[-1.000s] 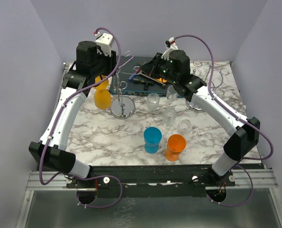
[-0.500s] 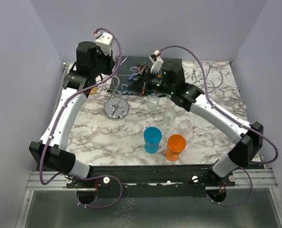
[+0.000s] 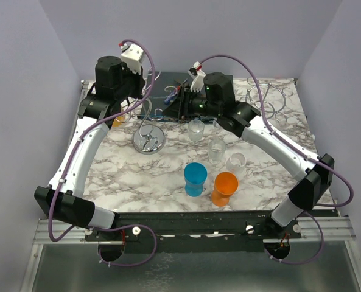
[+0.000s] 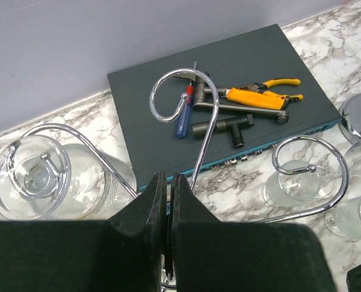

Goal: Place the wine glass upside down on the wine glass rack
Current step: Adjust the wine rack at the center of the board.

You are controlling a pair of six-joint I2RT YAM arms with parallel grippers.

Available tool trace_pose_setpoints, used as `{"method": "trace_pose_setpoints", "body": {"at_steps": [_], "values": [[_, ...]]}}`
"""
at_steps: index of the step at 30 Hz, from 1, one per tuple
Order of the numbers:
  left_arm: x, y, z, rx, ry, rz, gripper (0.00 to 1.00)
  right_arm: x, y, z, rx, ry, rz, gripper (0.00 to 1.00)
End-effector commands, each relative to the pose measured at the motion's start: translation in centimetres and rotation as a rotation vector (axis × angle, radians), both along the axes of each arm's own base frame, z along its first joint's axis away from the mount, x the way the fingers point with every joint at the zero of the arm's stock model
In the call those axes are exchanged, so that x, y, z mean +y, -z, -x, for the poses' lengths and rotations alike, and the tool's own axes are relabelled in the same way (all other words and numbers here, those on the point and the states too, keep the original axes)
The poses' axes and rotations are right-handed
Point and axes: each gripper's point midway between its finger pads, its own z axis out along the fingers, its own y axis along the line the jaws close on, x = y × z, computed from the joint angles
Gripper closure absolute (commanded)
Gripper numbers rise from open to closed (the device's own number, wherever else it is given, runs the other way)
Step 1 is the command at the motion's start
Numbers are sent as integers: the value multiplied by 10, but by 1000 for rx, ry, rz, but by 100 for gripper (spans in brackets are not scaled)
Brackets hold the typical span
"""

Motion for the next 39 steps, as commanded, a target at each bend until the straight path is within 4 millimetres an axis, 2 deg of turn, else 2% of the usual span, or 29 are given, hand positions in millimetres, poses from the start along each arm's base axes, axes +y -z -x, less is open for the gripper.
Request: {"method": "trace_pose_setpoints", "body": {"at_steps": [1, 9, 17, 21, 23, 28, 31, 35, 39], "values": [[10, -1, 5, -21, -25, -51, 100, -16, 46, -2, 86, 11, 173, 64], [21, -2, 1, -34, -71, -75, 100, -38, 21, -27, 46, 51, 149, 46], [24, -6, 1, -48, -80, -78, 94, -38, 8, -57, 12, 67, 117, 44], [22, -11, 0, -53, -77, -60, 81, -33, 3, -69, 4, 61, 102, 43], [21, -16, 0, -61, -73, -48, 69, -33, 5, -71, 6, 62, 111, 42], [20, -29, 2, -88, -70, -40, 52, -45, 19, -76, -1, 108, 184, 41], [18, -36, 3, -100, -61, -24, 39, -54, 32, -75, 7, 133, 237, 41], [17, -45, 8, -115, -53, -2, 29, -72, 62, -72, 32, 169, 330, 41], [18, -56, 13, -136, -57, 12, 10, -85, 105, -66, 77, 179, 426, 39]]}}
